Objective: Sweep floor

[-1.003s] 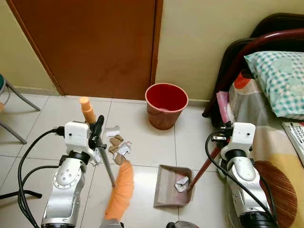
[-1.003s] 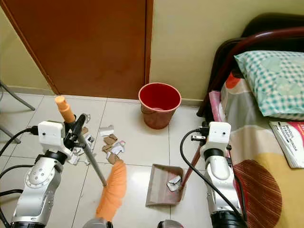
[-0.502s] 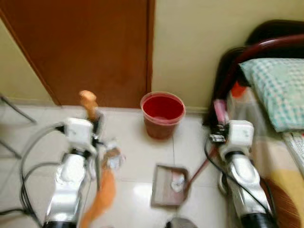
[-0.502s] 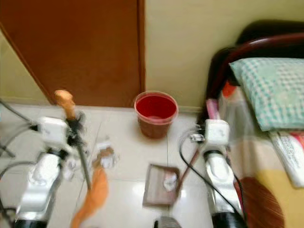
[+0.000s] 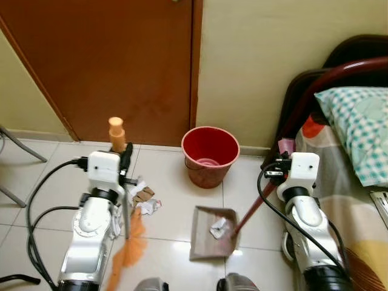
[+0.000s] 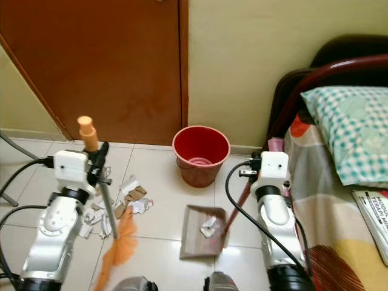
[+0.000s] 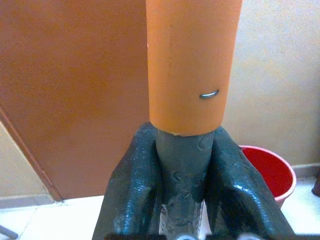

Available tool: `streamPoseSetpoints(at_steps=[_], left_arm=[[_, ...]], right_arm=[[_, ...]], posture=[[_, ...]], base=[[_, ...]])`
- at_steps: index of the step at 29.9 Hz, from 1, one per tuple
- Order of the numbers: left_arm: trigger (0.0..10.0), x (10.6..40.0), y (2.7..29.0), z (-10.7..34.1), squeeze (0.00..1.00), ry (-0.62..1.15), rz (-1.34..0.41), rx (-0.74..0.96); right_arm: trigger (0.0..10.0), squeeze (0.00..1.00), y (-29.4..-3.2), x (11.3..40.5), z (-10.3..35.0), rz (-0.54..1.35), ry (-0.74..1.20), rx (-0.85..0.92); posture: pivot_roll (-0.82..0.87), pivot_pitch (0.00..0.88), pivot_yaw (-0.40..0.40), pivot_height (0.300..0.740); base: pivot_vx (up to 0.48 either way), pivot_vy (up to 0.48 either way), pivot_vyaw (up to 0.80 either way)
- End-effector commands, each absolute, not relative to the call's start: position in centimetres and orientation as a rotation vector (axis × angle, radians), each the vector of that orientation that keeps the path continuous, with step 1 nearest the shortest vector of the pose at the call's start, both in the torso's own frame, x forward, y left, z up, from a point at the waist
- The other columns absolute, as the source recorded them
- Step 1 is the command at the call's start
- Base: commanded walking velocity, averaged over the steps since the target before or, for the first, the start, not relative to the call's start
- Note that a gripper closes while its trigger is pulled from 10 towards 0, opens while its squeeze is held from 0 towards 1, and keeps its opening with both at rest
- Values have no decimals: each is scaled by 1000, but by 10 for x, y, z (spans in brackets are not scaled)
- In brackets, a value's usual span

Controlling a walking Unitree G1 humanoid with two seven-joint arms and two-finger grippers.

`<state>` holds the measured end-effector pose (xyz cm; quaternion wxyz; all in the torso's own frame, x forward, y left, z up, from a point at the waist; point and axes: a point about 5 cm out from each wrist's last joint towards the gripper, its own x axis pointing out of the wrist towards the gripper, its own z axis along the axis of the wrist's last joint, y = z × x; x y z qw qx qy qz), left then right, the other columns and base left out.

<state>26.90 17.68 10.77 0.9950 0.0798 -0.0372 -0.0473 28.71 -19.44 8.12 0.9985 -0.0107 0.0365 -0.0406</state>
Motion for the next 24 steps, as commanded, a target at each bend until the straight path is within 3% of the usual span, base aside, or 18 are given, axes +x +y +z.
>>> streamPoseSetpoints(at_steps=[1, 16, 24], left_arm=[[10000, 268, 182, 105, 0, -58, -73, 167], [10000, 267, 192, 84, 0, 54, 13, 73], [10000, 270, 189, 82, 0, 63, 25, 28]], right_arm=[[10000, 0, -194, 294, 95, -74, 28, -10], [10000, 0, -163, 331, 148, 166, -52, 194], [10000, 0, -146, 355, 219, 289, -243, 245]], posture=[[-30, 85, -28, 740], [-36, 86, -36, 740], [-41, 86, -37, 740]], base=[[0, 0, 0], [0, 0, 0], [0, 0, 0]])
